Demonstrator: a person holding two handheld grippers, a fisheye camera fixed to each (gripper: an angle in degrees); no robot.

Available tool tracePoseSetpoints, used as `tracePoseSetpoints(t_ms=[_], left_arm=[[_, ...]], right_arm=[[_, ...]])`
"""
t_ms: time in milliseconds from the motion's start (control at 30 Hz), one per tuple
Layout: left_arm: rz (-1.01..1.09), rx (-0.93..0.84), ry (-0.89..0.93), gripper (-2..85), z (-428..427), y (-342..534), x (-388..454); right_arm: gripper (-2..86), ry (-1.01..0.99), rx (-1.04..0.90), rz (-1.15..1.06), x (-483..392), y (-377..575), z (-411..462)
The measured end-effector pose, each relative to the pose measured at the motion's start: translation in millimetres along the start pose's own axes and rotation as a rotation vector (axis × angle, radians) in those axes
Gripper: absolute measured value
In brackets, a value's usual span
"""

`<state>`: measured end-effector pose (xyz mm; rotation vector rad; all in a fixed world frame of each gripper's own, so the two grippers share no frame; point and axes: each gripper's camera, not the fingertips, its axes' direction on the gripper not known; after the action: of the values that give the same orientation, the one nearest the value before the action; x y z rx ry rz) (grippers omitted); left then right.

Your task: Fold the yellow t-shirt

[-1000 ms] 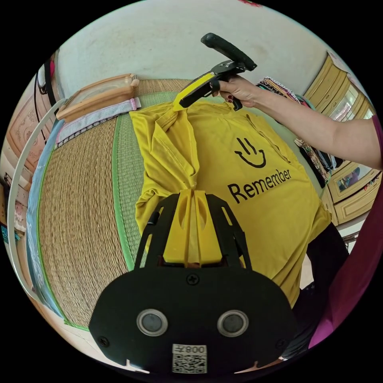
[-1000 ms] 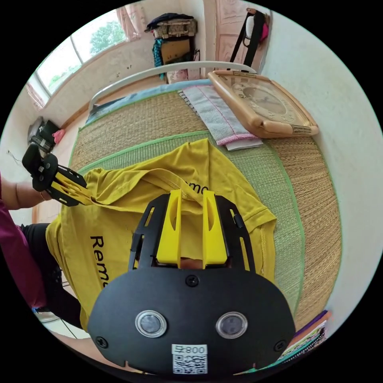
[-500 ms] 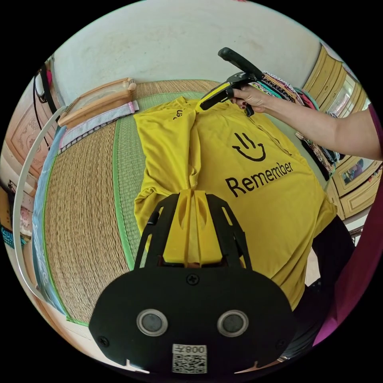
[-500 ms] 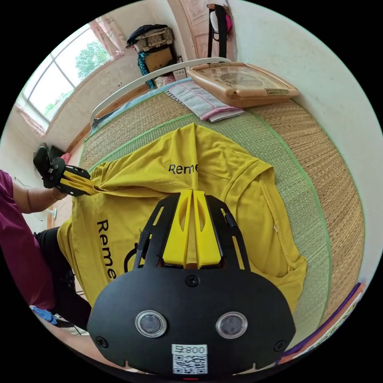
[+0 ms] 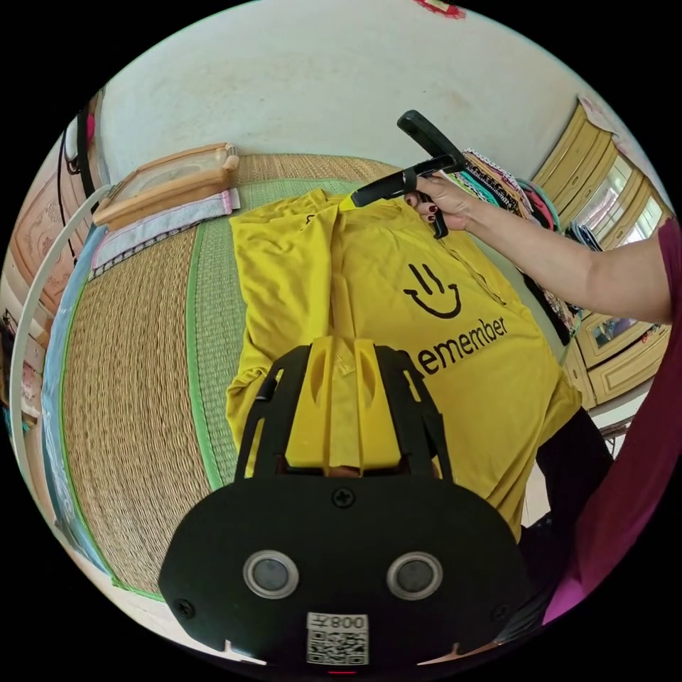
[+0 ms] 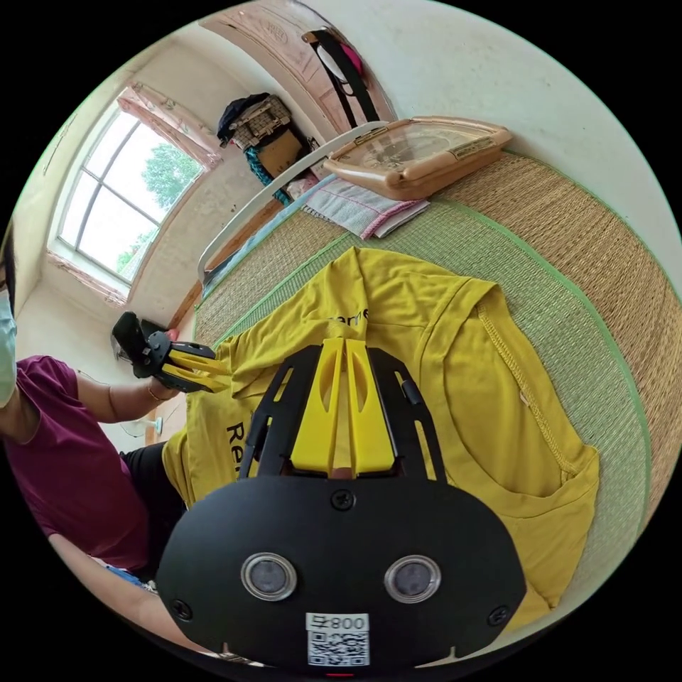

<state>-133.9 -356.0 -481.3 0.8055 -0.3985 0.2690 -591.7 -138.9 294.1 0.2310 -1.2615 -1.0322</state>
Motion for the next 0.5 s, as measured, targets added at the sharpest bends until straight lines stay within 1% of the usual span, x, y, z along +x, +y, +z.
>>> tracePoseSetpoints(t_ms=[100,200,300,467,500], left_arm=[[-0.028,-0.064,0.003,3.0,21.0,-5.1,-12.9],[-0.042,-0.062,-0.001,1.6,22.9,-4.7,-23.6],[-0.055,-0.015,-0.006,1.1,15.7,-0.8,-31.8],[-0.092,0.106,0.057,0.8,-1.4,8.3,-51.7],[-0.092,0.153,0.072,0.8,-7.1,12.1,-56.0]], right_arm=[[0.3,-0.015,0.004,0.013,7.7,2.4,-0.4],[0.3,-0.014,-0.004,0.015,13.0,3.5,0.9],[0.3,-0.023,-0.002,0.025,19.7,4.6,1.0],[0.3,-0.055,0.028,0.036,30.1,5.3,-7.9],[0.3,-0.061,0.033,0.035,31.1,5.4,-10.2]])
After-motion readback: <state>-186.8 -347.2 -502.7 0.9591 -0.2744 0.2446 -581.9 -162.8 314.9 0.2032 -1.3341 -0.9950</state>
